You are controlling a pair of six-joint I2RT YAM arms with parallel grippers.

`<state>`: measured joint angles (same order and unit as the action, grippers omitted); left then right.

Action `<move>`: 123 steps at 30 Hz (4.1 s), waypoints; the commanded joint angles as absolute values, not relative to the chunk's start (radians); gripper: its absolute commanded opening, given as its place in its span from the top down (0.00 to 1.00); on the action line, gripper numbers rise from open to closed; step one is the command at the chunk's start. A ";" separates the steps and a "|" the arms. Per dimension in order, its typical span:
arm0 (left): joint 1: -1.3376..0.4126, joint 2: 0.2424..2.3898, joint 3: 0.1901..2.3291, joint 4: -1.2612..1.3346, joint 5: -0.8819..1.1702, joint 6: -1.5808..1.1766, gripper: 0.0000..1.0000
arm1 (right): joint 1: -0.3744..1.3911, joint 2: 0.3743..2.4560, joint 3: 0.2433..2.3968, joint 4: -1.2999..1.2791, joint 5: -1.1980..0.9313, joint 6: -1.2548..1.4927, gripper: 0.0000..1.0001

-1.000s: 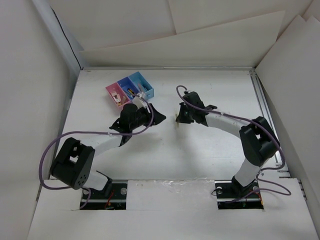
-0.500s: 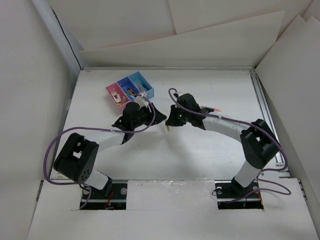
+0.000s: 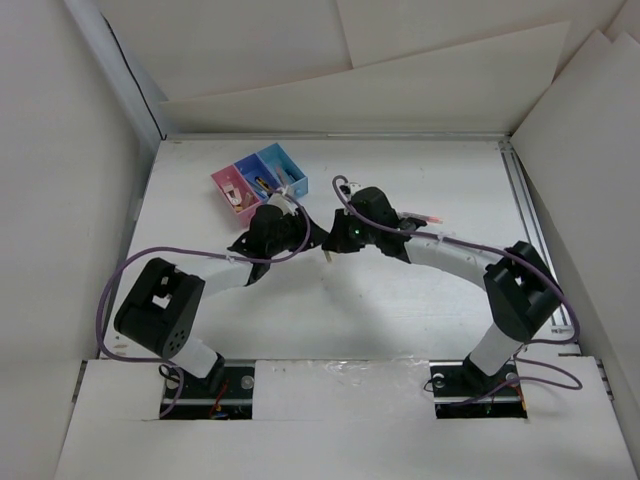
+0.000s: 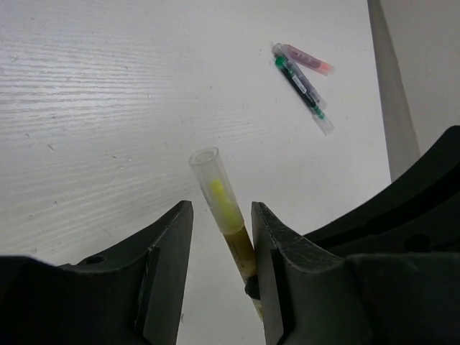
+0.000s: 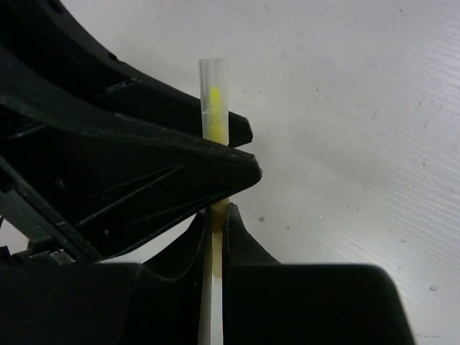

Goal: Sort the stationery into containers
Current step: Pick up the pen from the center of the board, then place the pen in the storage box, then move the pen to the center of the board.

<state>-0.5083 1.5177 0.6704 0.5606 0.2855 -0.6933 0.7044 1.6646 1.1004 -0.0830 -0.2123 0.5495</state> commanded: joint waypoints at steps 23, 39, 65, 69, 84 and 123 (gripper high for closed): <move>-0.382 1.620 1.008 0.505 0.134 -0.746 1.00 | 0.611 1.361 0.936 -0.029 -0.120 0.537 0.55; -0.178 1.997 1.520 0.311 0.017 -0.719 0.91 | 0.506 1.249 0.841 -0.054 -0.032 0.566 0.57; -0.314 1.631 1.117 0.581 -0.015 -0.719 0.54 | 0.288 1.440 0.917 -0.233 0.328 0.678 0.92; -0.402 1.504 0.947 0.639 -0.006 -0.744 0.56 | 0.256 1.548 0.994 -0.311 0.371 0.657 0.81; -0.518 1.276 0.578 0.733 0.183 -0.718 0.57 | 0.181 1.698 1.118 -0.371 0.200 0.565 0.45; -0.509 1.143 0.558 0.643 0.206 -0.683 0.59 | 0.431 1.781 1.131 -0.416 0.176 0.611 0.64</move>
<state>-0.5148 1.1419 0.5644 0.6090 0.1837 -0.6846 0.4042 1.7561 1.0985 -0.3935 0.1062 0.5880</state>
